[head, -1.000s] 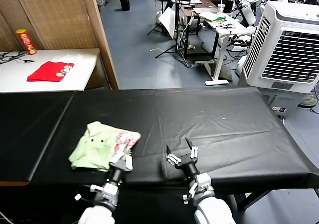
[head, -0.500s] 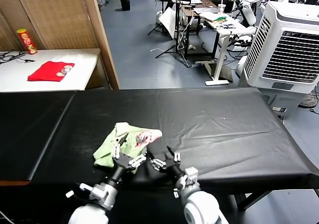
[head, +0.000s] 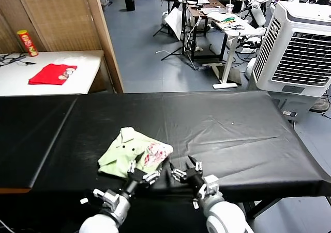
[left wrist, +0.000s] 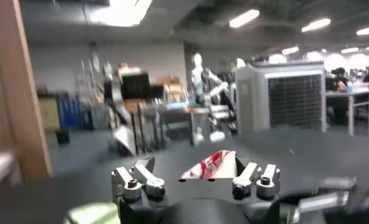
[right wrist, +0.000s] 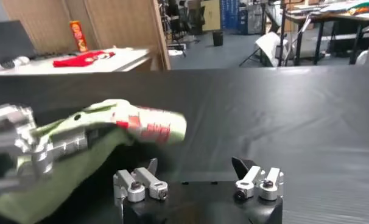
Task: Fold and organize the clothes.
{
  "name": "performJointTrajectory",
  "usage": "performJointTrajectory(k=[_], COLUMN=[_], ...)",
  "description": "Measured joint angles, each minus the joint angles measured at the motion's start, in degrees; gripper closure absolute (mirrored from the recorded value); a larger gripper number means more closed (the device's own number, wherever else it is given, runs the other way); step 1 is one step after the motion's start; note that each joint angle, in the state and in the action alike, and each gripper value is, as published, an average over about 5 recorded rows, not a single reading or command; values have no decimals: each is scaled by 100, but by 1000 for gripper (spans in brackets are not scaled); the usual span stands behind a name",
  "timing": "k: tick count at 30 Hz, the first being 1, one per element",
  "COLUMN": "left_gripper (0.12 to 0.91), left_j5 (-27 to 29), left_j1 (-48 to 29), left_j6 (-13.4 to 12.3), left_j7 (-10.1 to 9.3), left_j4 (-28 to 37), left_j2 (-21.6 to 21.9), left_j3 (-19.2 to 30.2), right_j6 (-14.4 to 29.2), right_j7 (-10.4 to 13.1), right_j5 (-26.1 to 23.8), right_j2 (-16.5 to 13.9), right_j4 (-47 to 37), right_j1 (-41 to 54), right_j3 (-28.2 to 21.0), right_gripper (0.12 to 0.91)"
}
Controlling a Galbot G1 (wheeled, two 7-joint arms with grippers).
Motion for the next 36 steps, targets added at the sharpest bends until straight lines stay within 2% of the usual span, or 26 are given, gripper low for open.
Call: performJointTrajectory(k=[3, 6, 10, 15, 21, 23, 26, 30, 33, 36], left_gripper=[232, 232, 232, 232, 232, 232, 232, 232, 232, 232], left_j5=[-520, -1034, -1309, -1136, -1060, -1012, -960, -892, -866, -864], left_j1=[63, 69, -8, -88, 67, 128, 187, 250, 277, 291], left_j6=[213, 332, 176, -84, -240, -291, -340, -398, -410, -399], left_j7=[205, 246, 166, 12, -113, -142, -188, -255, -333, -407], left_j4=[-82, -203, -362, -578, -746, -750, -736, -718, -717, -708], left_j2=[111, 179, 167, 230, 372, 371, 333, 283, 278, 289], left_j3=[25, 31, -38, -267, -593, -673, -739, -793, -848, -902], right_j6=[-95, -173, -138, -108, -223, -191, -84, 112, 369, 752], right_j7=[-20, -24, 82, 354, 804, 855, 715, 278, -126, -607], right_j5=[67, 155, 498, 1238, 2214, 2479, 2659, 2398, 1801, 836], right_j2=[-188, -322, -358, -144, 260, 357, 442, 434, 335, 136], right_j4=[153, 275, 346, 202, -102, -187, -310, -477, -647, -928], right_j1=[-87, -137, -111, 70, 285, 323, 378, 477, 605, 848], right_j3=[33, 40, 6, -137, -296, -291, -258, -252, -291, -332], right_gripper=[227, 227, 227, 227, 234, 286, 432, 649, 816, 896])
